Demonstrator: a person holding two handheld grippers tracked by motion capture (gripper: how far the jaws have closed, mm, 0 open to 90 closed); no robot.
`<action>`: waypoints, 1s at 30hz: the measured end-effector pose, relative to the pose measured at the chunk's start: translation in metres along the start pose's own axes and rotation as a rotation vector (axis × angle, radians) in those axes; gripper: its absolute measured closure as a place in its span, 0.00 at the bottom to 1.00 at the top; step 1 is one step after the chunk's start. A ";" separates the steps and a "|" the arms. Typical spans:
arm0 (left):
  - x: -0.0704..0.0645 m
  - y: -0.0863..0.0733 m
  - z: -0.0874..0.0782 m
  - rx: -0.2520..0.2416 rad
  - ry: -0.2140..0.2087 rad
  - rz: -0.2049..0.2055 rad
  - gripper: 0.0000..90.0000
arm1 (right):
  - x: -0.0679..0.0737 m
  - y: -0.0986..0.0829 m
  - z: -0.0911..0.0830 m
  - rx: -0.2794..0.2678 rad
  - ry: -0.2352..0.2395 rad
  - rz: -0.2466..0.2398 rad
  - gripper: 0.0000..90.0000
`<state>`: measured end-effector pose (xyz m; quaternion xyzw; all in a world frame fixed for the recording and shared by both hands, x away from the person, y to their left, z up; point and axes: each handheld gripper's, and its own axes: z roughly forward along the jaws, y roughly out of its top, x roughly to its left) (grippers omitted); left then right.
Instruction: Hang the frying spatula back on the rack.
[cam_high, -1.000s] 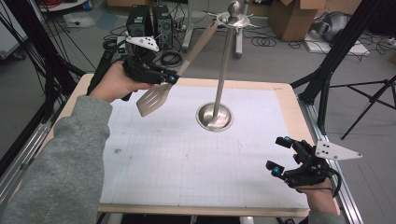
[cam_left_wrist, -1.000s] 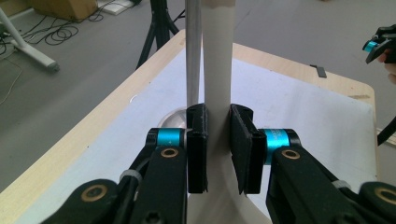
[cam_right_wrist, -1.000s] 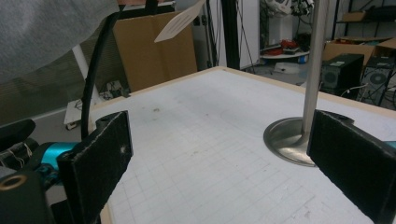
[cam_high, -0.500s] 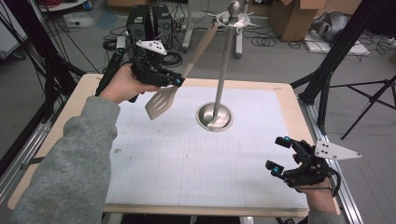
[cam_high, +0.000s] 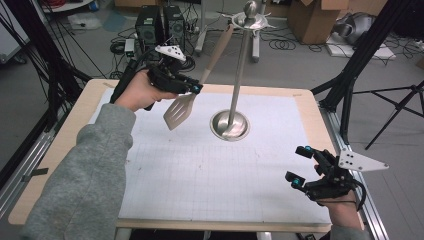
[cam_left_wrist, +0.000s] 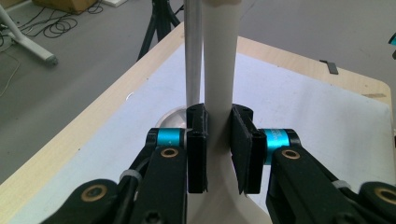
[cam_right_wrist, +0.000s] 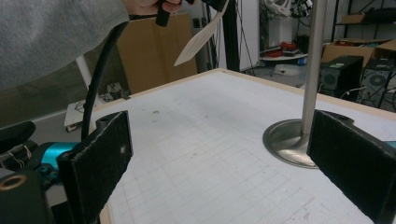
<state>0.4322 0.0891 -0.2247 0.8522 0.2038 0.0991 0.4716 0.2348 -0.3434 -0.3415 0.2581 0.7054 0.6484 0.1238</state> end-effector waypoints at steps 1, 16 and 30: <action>0.000 0.000 0.001 -0.001 0.005 -0.005 0.85 | 0.000 0.000 0.000 0.003 0.000 0.002 0.06; -0.002 0.000 0.020 -0.006 -0.006 -0.016 0.85 | 0.002 0.002 0.000 0.000 0.003 -0.009 0.06; 0.001 -0.002 0.029 -0.012 -0.024 -0.018 0.85 | 0.001 0.001 -0.001 0.008 -0.002 -0.001 0.06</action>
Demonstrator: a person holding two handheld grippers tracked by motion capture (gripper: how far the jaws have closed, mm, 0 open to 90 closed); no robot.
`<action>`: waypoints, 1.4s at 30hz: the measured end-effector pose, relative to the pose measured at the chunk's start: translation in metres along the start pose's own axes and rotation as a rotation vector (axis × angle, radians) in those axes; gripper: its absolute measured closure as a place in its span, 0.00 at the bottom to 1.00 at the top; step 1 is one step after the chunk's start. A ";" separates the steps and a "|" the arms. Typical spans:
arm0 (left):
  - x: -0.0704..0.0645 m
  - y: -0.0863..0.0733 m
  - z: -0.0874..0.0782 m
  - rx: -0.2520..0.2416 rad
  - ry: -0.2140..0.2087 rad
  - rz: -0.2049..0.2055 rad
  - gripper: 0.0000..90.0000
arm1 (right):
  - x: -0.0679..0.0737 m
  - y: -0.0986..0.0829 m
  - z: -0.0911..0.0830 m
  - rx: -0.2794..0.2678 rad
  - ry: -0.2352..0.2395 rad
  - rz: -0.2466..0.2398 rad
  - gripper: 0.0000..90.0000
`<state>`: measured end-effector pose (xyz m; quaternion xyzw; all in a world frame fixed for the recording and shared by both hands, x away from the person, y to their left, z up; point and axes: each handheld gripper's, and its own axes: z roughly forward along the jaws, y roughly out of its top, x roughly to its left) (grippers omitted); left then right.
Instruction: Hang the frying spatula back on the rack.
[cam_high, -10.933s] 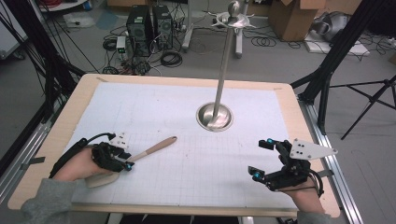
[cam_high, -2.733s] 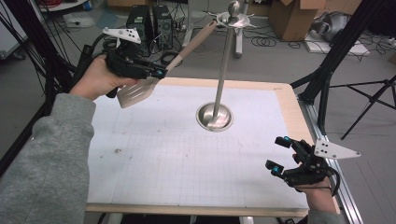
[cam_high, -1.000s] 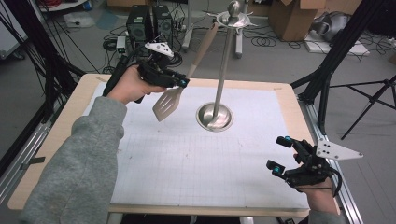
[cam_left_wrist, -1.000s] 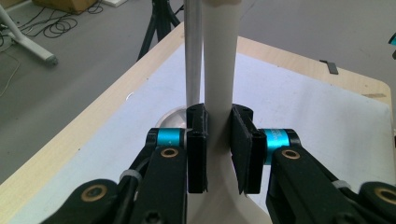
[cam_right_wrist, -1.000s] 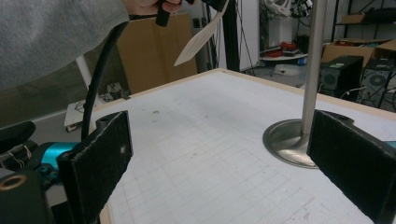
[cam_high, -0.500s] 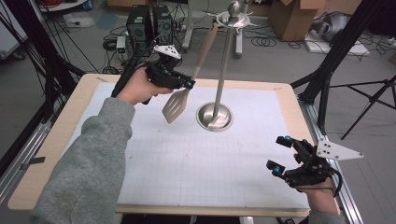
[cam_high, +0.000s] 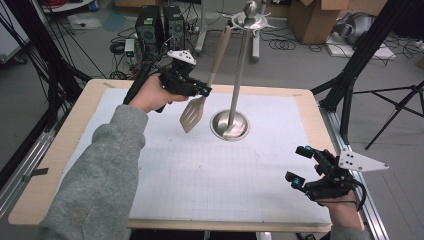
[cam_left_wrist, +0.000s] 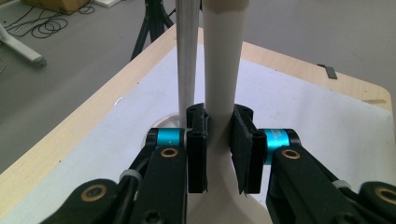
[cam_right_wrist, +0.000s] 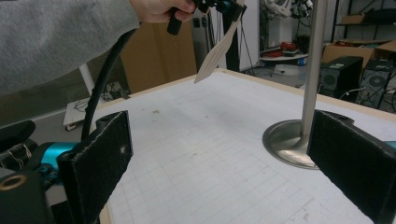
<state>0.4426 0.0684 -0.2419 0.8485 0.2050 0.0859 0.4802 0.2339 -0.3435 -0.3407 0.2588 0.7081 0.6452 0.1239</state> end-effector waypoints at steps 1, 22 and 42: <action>0.000 0.000 0.001 -0.001 -0.001 -0.004 0.85 | 0.000 0.000 0.000 -0.002 0.000 0.002 0.06; -0.008 -0.001 0.000 -0.087 0.004 0.076 0.43 | 0.006 0.004 -0.001 0.001 -0.001 -0.019 0.06; -0.013 -0.026 -0.015 -0.080 0.001 0.100 0.21 | 0.005 0.004 0.005 -0.002 0.008 -0.028 0.06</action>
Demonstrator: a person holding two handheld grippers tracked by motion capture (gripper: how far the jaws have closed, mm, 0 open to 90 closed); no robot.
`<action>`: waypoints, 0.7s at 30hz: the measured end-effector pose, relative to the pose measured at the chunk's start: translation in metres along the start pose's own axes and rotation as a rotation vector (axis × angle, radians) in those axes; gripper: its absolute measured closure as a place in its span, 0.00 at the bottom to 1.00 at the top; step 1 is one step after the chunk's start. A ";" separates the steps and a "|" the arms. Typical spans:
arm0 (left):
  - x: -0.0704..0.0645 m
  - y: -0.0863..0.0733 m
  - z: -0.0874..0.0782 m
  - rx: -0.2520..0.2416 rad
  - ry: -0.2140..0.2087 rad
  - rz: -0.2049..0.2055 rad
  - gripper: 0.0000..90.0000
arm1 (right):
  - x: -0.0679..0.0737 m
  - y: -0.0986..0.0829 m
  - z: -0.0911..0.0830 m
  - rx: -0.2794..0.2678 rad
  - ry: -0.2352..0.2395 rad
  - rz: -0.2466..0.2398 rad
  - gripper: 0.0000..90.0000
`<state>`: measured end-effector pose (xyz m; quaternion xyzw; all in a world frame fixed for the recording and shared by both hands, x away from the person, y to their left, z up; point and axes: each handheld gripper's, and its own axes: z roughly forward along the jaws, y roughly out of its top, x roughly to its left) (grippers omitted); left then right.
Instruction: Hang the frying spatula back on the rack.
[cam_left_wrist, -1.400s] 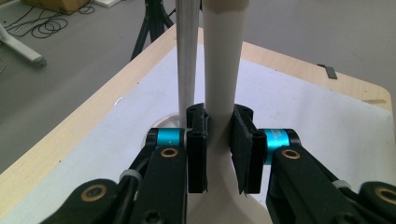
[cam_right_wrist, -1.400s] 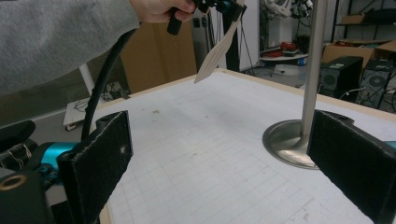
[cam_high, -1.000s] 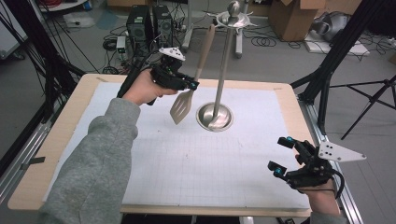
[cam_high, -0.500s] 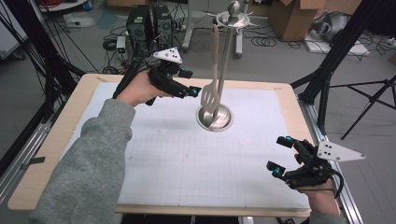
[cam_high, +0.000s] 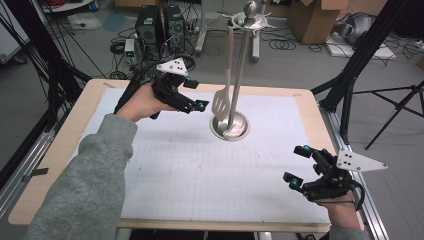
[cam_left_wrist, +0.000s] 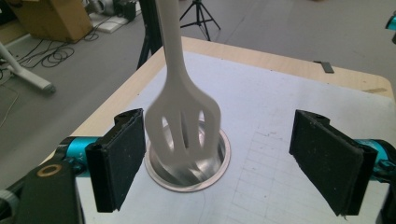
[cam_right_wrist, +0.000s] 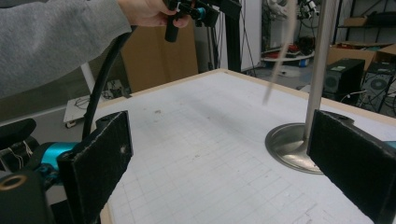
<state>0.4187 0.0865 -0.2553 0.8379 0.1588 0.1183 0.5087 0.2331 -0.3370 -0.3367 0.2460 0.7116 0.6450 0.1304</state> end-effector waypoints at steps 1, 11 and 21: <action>0.000 -0.003 -0.001 0.000 0.002 0.000 0.20 | 0.000 0.000 0.000 0.006 0.002 0.002 0.06; -0.004 -0.027 -0.018 -0.028 0.024 -0.016 0.20 | 0.002 0.001 0.008 0.018 0.013 -0.008 0.06; -0.017 -0.046 -0.030 -0.040 0.025 0.016 0.20 | 0.001 -0.001 0.016 0.029 0.020 -0.004 0.06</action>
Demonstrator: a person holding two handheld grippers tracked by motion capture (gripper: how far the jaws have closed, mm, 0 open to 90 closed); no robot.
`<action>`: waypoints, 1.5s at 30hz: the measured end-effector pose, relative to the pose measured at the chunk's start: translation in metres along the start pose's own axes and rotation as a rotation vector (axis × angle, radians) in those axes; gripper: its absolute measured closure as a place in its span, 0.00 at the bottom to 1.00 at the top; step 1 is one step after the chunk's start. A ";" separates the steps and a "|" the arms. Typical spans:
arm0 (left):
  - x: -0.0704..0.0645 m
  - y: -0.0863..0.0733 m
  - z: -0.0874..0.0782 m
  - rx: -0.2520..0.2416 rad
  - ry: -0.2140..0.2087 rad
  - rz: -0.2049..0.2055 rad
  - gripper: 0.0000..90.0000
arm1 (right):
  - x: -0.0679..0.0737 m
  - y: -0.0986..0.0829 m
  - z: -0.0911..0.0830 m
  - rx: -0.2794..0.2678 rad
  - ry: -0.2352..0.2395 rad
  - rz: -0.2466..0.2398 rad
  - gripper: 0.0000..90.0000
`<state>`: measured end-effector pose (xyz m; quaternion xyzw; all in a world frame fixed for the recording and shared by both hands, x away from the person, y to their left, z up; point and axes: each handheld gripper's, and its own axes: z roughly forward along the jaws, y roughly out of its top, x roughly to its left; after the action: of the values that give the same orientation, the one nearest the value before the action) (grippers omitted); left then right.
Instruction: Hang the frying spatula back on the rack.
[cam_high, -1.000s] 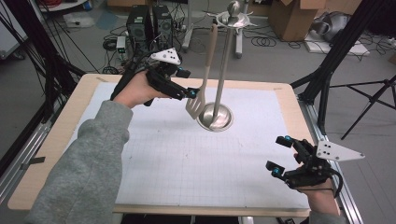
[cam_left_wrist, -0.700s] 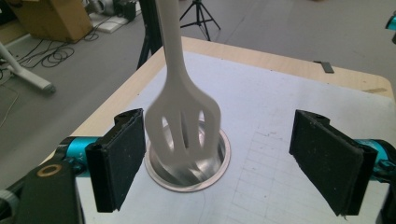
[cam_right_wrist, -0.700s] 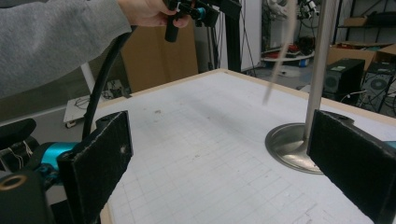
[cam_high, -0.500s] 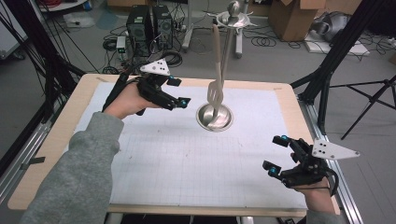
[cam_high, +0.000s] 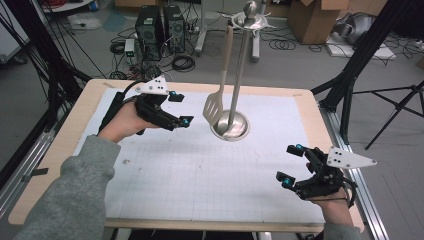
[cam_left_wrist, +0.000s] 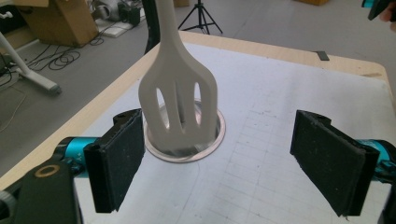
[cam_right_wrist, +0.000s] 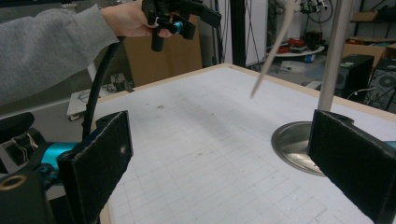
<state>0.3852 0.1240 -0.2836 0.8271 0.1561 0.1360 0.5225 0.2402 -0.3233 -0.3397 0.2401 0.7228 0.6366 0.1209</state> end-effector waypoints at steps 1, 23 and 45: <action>-0.002 -0.002 -0.001 -0.004 0.002 0.001 0.20 | 0.000 0.000 0.001 0.005 0.000 -0.003 0.06; -0.021 -0.042 -0.038 -0.024 0.061 0.053 0.20 | -0.002 -0.002 0.013 0.024 0.023 0.003 0.06; -0.023 -0.089 -0.083 -0.096 0.129 -0.031 0.20 | -0.004 0.000 0.020 0.031 0.025 -0.015 0.06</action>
<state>0.3219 0.2190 -0.3306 0.7881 0.1956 0.1881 0.5525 0.2532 -0.3081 -0.3438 0.2286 0.7357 0.6275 0.1129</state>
